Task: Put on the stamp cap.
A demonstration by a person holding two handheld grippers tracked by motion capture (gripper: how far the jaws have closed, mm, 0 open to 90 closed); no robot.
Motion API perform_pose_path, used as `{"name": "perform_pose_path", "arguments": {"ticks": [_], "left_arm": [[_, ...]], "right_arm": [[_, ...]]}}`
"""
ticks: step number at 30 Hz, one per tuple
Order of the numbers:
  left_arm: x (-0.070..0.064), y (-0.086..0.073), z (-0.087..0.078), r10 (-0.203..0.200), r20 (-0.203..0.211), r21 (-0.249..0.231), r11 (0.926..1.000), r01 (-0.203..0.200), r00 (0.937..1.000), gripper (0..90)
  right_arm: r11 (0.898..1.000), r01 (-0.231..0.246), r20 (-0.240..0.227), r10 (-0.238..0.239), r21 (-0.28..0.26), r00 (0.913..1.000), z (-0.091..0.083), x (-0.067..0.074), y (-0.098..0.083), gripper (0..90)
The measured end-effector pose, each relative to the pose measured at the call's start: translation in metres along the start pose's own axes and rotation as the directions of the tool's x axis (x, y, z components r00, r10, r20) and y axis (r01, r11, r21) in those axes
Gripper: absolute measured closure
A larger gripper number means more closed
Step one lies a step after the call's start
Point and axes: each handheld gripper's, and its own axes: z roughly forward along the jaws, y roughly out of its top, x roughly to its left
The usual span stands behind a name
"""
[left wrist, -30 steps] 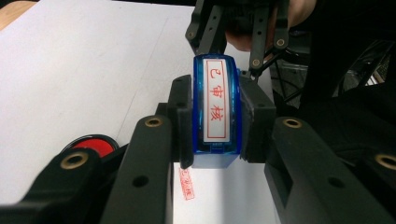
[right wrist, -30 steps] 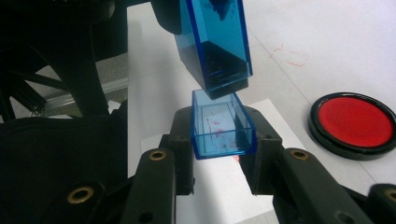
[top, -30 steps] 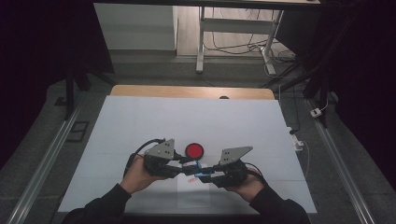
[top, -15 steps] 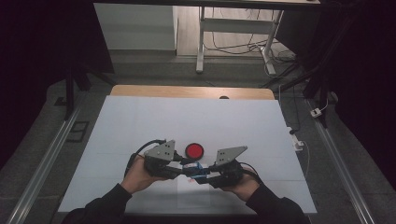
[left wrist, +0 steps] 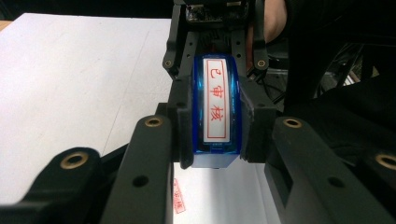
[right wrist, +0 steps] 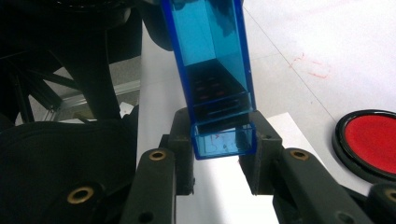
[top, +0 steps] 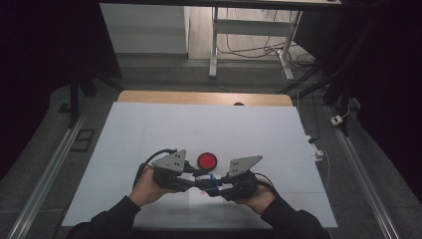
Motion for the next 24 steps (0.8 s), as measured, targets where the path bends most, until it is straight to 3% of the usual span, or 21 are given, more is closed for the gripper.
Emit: {"name": "perform_pose_path", "arguments": {"ticks": [8, 11, 24], "left_arm": [[0.0006, -0.0009, -0.0008, 0.013, 0.022, -0.017, 0.9998, -0.012, 0.9997, 69.8], [-0.0003, -0.0012, 0.0001, 0.026, 0.026, -0.018, 0.9995, -0.026, 0.9993, 69.8], [0.0018, -0.0036, -0.0003, 0.006, 0.04, -0.051, 0.9987, -0.004, 0.9992, 69.7]], "right_arm": [[1.0, 0.012, -0.018, -0.012, -0.008, 0.9998, -0.0006, 0.0007, 0.0009, 67.7], [1.0, 0.004, -0.044, -0.005, -0.024, 0.999, -0.0013, 0.0003, 0.0017, 67.7], [0.999, -0.003, -0.064, 0.0, -0.049, 0.9979, -0.0037, -0.0011, 0.0017, 67.9]]}}
